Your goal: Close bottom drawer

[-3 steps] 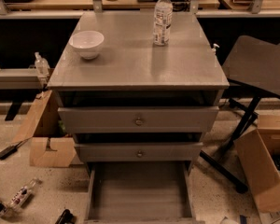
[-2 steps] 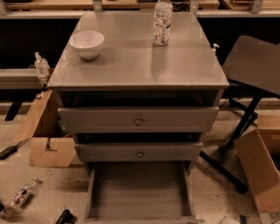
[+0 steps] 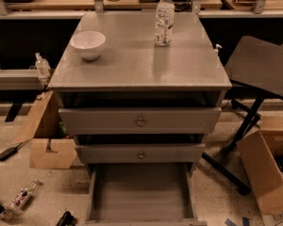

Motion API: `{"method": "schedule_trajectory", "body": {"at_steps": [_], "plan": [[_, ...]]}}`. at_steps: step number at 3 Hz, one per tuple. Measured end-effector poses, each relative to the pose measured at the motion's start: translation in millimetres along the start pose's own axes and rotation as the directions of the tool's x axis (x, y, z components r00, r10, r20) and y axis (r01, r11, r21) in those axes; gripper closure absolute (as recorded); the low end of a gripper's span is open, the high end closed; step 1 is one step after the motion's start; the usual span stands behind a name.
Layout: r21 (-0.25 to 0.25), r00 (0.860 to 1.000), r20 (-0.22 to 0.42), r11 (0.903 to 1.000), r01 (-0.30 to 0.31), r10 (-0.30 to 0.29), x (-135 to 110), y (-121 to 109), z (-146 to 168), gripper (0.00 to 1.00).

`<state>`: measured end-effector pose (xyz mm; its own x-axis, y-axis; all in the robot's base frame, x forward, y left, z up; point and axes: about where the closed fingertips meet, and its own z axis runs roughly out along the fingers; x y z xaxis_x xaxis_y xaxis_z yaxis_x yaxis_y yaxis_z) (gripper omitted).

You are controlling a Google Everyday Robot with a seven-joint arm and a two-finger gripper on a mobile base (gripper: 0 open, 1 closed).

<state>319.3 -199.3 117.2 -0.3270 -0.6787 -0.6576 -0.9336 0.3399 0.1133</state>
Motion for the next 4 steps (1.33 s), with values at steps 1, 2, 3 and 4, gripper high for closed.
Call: {"method": "schedule_trajectory", "body": {"at_steps": [1,2,3,4], "plan": [[-0.042,0.998,0.009,0.9974,-0.058,0.058,8.5,42.8,7.8,1.00],[-0.077,0.998,0.041,0.9959,-0.047,0.051,5.1,55.8,22.2,1.00],[-0.096,0.995,0.094,0.9950,0.026,-0.017,-13.1,36.8,38.8,1.00],[-0.080,0.985,0.141,0.9909,0.109,-0.097,-35.5,-7.8,48.8,1.00]]}}
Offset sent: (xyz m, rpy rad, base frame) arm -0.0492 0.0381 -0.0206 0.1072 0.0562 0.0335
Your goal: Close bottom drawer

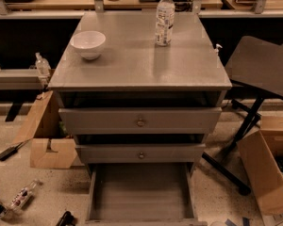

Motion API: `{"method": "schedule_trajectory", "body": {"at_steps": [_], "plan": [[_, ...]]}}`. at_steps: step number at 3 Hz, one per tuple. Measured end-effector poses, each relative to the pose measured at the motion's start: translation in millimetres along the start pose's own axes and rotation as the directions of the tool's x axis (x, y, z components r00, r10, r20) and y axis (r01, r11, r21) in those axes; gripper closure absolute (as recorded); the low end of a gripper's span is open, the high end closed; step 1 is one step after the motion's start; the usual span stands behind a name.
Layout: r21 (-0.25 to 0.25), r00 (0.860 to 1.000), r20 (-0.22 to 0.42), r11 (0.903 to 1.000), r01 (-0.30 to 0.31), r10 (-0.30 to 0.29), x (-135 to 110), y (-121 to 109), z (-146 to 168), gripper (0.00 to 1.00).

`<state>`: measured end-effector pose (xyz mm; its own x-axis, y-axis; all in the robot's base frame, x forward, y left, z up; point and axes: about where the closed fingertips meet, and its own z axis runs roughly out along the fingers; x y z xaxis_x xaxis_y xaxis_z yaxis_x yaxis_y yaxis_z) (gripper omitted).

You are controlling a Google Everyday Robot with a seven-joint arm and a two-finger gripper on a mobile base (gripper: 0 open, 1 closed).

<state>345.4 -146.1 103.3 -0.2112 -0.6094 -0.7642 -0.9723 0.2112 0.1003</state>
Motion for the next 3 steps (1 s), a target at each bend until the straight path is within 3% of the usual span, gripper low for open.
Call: {"method": "schedule_trajectory", "body": {"at_steps": [1,2,3], "plan": [[0.014,0.999,0.022,0.9990,0.042,-0.043,-11.0,-30.2,3.5,1.00],[0.014,0.999,0.022,0.9990,0.042,-0.043,-10.6,-28.6,3.2,1.00],[0.030,0.997,0.036,0.9977,0.062,-0.063,-19.5,-52.7,5.9,1.00]]}}
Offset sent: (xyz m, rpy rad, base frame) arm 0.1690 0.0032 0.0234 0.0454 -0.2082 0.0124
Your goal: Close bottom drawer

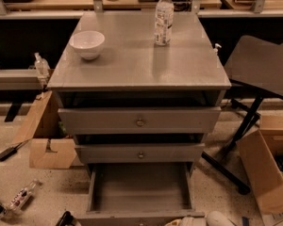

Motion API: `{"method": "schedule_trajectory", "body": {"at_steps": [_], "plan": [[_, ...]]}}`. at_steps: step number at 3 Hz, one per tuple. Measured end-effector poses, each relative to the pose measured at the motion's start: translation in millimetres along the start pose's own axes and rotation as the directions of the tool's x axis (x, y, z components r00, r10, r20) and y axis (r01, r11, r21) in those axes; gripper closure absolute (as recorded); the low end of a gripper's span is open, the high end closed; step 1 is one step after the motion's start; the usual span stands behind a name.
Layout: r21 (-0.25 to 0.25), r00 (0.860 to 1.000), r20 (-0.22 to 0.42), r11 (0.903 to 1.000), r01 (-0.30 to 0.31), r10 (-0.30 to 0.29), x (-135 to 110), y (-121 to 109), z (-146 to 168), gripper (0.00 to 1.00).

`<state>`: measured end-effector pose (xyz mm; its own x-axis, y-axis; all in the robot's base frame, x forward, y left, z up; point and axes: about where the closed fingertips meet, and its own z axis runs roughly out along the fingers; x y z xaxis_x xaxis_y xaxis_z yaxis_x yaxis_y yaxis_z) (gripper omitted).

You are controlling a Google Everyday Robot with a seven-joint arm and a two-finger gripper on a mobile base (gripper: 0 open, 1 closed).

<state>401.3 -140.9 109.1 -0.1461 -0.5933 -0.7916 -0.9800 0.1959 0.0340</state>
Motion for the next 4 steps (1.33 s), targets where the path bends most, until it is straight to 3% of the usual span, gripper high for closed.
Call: {"method": "schedule_trajectory", "body": {"at_steps": [1,2,3,4], "plan": [[0.000,1.000,0.000,1.0000,0.000,0.000,0.8,3.4,-0.9,1.00],[0.028,1.000,0.009,0.9995,0.016,-0.016,-7.8,-27.9,1.6,1.00],[0.029,1.000,0.009,0.9994,0.016,-0.017,-7.3,-24.7,0.9,1.00],[0.068,1.000,0.013,0.9973,0.025,-0.025,-13.8,-60.8,-1.1,1.00]]}}
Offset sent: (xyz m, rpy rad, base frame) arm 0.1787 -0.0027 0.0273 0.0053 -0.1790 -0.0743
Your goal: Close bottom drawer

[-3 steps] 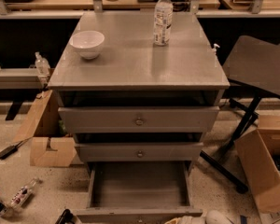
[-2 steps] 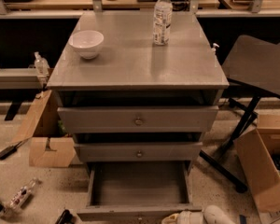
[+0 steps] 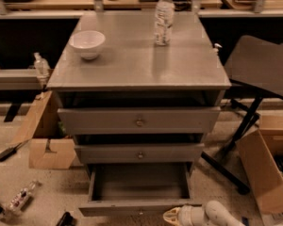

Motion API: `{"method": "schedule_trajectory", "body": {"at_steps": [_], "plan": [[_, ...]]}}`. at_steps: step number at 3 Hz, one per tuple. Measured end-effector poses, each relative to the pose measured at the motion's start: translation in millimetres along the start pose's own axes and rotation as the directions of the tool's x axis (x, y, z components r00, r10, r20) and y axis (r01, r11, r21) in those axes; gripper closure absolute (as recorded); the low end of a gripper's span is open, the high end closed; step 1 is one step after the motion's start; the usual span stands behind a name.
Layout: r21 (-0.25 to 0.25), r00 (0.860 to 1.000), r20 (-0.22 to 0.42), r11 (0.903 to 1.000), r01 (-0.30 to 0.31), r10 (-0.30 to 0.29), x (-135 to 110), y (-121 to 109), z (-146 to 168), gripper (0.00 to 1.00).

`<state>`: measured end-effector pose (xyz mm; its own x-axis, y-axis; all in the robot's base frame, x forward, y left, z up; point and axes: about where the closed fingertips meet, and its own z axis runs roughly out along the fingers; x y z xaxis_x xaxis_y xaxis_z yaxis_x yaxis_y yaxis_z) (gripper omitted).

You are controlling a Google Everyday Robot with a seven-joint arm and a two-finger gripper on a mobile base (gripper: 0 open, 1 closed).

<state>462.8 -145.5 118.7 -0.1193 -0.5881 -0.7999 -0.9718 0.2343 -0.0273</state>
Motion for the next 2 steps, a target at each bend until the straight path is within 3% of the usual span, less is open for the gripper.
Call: {"method": "schedule_trajectory", "body": {"at_steps": [1,2], "plan": [[0.000,1.000,0.000,1.0000,0.000,0.000,0.2,3.2,-0.4,1.00],[0.039,1.000,-0.004,0.9993,0.001,-0.001,-3.3,-29.7,0.3,1.00]]}}
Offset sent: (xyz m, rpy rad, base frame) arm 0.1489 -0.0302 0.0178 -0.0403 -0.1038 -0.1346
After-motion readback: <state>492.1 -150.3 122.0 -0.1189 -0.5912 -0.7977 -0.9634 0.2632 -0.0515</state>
